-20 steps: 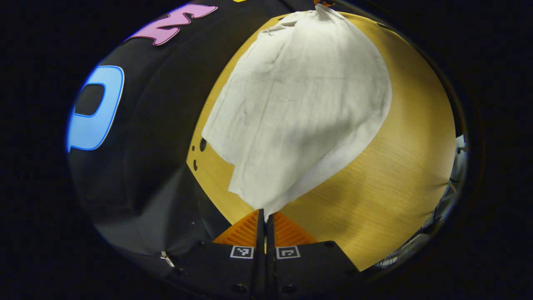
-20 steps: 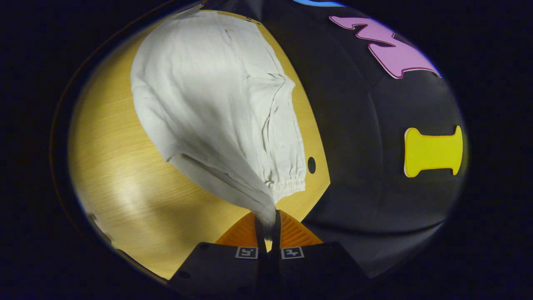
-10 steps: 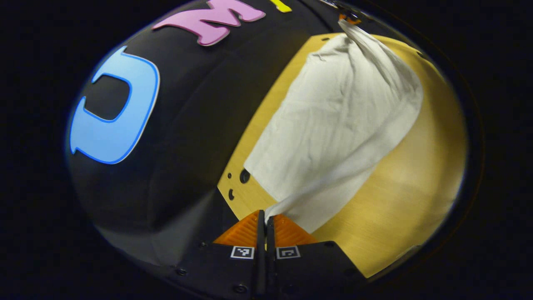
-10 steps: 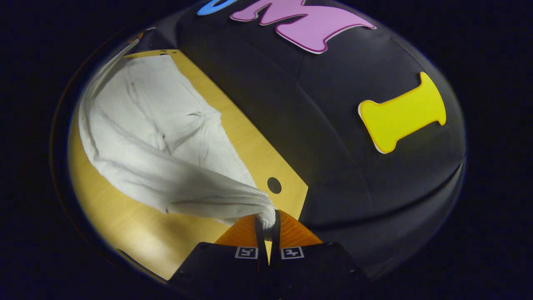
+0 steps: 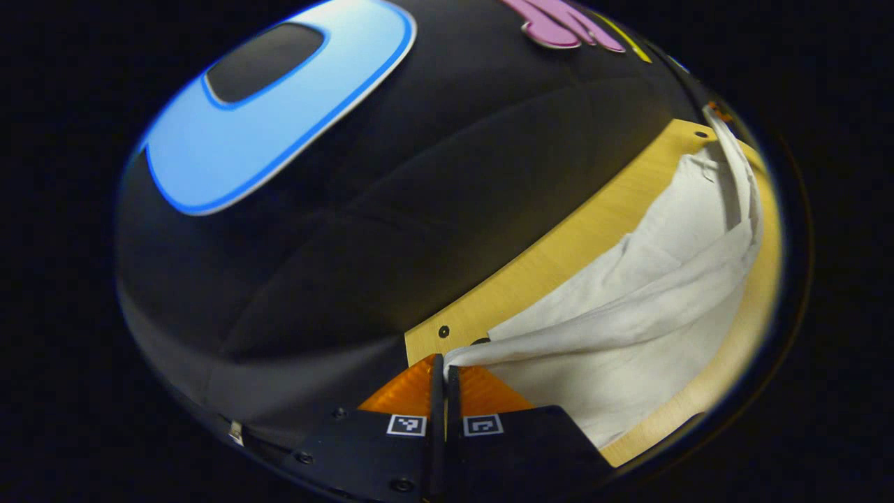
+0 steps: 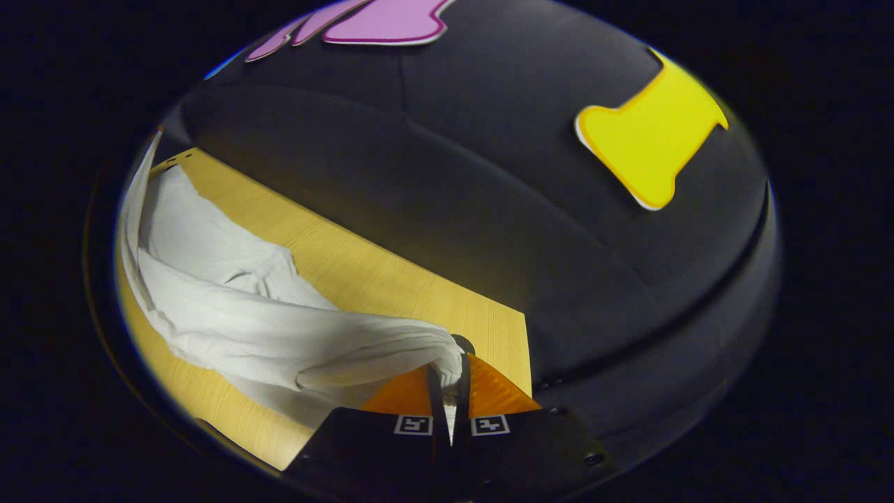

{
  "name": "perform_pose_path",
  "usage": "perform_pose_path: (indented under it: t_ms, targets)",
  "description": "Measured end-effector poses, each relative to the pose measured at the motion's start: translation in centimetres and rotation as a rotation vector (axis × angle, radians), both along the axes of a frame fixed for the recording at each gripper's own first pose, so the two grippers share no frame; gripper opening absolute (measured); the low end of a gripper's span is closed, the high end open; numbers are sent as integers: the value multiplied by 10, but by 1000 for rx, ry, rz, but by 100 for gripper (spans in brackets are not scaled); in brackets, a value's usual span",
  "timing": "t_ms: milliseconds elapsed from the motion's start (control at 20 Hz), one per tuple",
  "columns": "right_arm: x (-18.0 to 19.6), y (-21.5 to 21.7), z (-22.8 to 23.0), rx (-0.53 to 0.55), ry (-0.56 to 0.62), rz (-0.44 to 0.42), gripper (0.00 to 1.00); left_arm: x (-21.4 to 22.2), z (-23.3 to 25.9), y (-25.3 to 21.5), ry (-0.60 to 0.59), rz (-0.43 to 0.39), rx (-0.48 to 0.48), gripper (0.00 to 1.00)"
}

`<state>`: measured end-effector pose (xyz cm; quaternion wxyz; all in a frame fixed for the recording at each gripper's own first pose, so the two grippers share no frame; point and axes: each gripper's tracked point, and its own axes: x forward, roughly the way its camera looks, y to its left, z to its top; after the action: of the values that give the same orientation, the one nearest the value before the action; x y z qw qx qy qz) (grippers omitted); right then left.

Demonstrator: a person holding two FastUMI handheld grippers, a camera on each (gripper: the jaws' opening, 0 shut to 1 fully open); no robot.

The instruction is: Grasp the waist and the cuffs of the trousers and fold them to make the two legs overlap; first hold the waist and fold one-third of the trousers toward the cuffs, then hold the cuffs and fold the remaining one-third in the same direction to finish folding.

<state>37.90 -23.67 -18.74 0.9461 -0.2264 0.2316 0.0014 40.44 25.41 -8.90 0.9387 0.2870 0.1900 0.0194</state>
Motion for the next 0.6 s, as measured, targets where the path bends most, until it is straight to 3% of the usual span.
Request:
perform_pose_path:
  t_ms: [200, 300, 350, 400, 450, 500, 550, 600]
  targets:
    - [6, -20, -7, 182, 69, -109, 5, 16, -39, 21, -2, 211, -312, 5]
    - [-4, -23, -27, 279, 175, -169, 11, 18, -62, 22, -10, 284, -467, 5]
    - [-5, -23, -30, 291, 201, -190, 19, 19, -71, 21, -27, 308, -544, 6]
    - [-6, -24, -36, 287, 206, -196, 31, 18, -80, 19, -49, 335, -622, 17]
    - [-4, -25, -36, 283, 198, -196, 33, 16, -81, 15, -70, 346, -704, 31]
    - [-5, -27, -35, 281, 192, -203, 42, 14, -81, 15, -88, 355, -768, 45]
    - [-9, -25, -31, 304, 189, -200, 75, 8, -76, 15, -106, 367, -819, 59]
    - [-14, -24, -25, 333, 174, -204, 85, 0, -69, 17, -132, 378, -857, 73]
